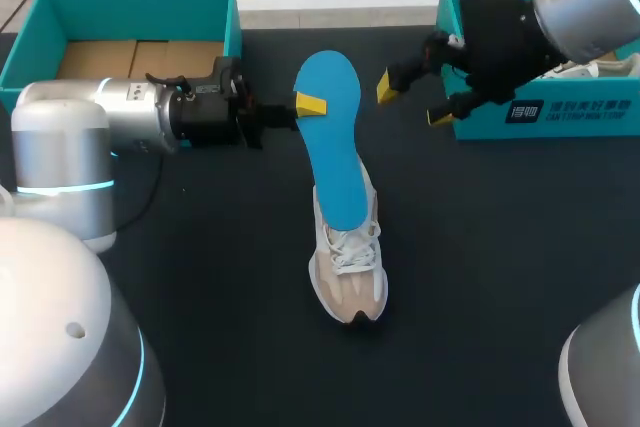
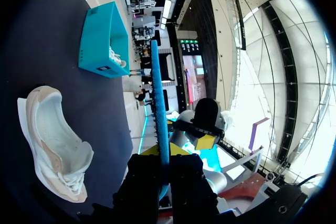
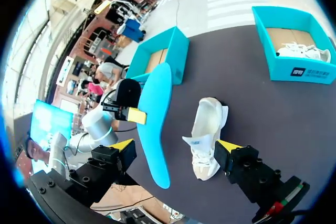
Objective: Take the shoe out of the shoebox, open the shoe tongue, remove and reinsert the insole, then place the shoe into the shoebox
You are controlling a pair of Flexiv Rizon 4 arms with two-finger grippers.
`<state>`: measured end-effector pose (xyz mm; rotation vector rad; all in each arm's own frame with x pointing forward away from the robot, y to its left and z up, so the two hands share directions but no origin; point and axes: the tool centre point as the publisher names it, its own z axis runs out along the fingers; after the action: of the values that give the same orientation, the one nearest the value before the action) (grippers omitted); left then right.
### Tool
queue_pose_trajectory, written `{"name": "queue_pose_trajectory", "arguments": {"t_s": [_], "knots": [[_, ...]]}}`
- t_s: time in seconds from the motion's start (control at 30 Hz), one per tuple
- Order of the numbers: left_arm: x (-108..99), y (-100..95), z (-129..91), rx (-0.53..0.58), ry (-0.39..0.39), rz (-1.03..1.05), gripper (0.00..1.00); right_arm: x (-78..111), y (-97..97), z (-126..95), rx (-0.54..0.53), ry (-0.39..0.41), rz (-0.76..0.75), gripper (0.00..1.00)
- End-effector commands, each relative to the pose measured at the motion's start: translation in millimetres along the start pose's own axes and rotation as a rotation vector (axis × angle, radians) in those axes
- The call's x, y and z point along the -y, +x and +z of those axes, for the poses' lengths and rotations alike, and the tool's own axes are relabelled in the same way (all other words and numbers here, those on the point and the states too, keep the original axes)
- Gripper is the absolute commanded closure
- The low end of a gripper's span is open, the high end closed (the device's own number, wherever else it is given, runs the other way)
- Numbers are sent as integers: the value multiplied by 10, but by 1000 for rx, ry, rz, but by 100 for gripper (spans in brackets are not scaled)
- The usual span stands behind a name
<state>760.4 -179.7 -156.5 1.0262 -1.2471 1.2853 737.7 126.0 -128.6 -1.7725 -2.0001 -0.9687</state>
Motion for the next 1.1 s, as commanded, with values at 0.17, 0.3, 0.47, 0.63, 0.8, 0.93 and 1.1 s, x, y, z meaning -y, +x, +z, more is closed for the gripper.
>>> {"name": "queue_pose_trajectory", "arguments": {"t_s": [0.17, 0.3, 0.47, 0.63, 0.8, 0.93, 1.1], "knots": [[-9, -4, 0, 0, 2, 1, 100, 14, -82, 29, -280, -23, 2, 0], [-9, -4, 0, 0, 2, 1, 100, 13, -105, 63, -347, -21, 13, 0], [-9, -4, 0, 0, 2, 1, 100, 6, -135, 69, -393, -11, 29, 0], [-9, -4, 0, 0, 2, 1, 100, -3, -168, 48, -447, -34, 27, 0], [-9, -4, 0, 0, 2, 1, 100, -14, -191, 59, -464, -3, 21, 0], [-9, -4, 0, 0, 2, 1, 100, -25, -215, 93, -460, 6, 35, 0], [-9, -4, 0, 0, 2, 1, 100, -35, -258, 110, -450, 15, 47, 0]]}}
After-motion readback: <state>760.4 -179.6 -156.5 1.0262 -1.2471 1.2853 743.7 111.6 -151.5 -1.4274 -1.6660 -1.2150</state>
